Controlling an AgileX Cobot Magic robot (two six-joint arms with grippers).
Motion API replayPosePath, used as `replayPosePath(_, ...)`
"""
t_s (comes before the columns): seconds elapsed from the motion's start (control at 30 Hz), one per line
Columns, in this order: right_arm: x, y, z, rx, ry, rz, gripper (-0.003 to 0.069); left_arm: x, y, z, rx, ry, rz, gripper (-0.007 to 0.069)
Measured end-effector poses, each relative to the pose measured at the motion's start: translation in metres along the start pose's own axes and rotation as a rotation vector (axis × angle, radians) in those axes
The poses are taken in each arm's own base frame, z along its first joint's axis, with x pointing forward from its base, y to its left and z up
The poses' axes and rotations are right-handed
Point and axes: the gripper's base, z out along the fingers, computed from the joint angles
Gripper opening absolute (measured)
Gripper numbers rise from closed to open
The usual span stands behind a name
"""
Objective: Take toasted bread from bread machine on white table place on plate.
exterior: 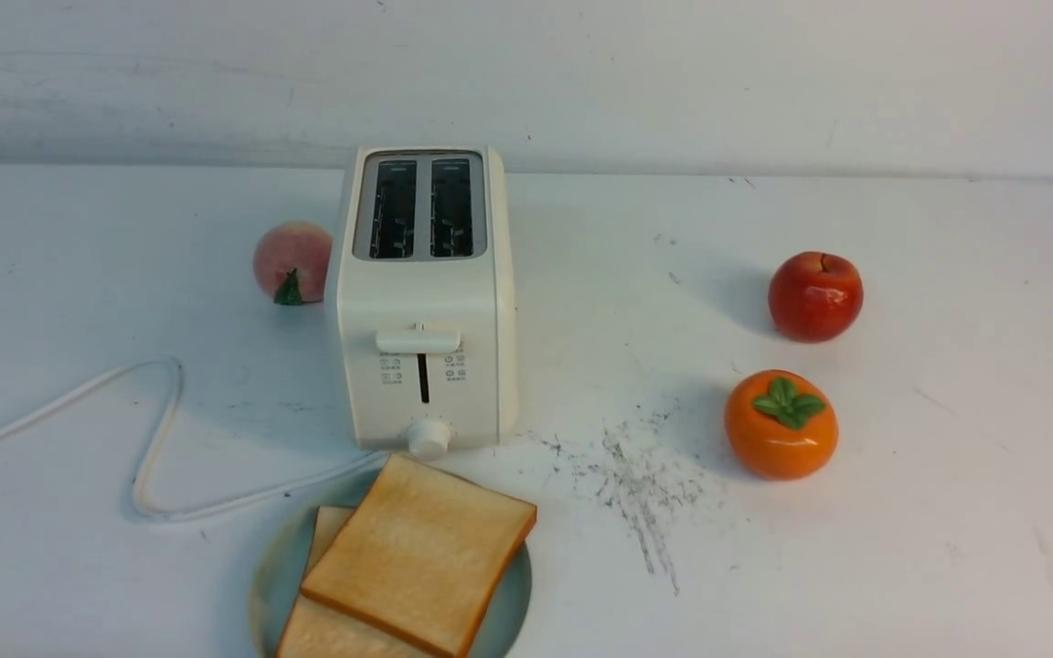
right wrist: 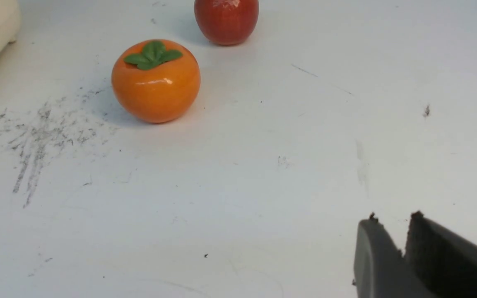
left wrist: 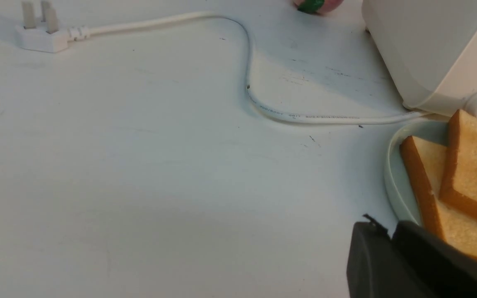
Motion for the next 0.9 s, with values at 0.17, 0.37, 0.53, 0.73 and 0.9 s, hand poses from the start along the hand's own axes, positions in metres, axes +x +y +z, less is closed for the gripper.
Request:
replayPosePath(0.17, 0.0000, 0.0000, 0.0000, 0.000, 0.000, 0.000, 0.0130, 0.0000, 0.0000, 0.0000, 0.000, 0.000, 0.000, 0.0071)
replayPosePath(0.37, 0.0000, 0.0000, 0.0000, 0.000, 0.000, -0.001, 0.0136, 0.0000, 0.0000, 0.0000, 0.000, 0.000, 0.000, 0.0075)
replayPosePath(0.53, 0.0000, 0.0000, 0.0000, 0.000, 0.000, -0.001, 0.0142, 0.0000, 0.0000, 0.0000, 0.000, 0.000, 0.000, 0.0082)
replayPosePath(0.73, 0.0000, 0.0000, 0.0000, 0.000, 0.000, -0.001, 0.0148, 0.0000, 0.0000, 0.0000, 0.000, 0.000, 0.000, 0.0090)
replayPosePath(0.9, 0.0000, 0.0000, 0.0000, 0.000, 0.000, -0.001, 0.0148, 0.0000, 0.0000, 0.0000, 0.000, 0.000, 0.000, 0.0090)
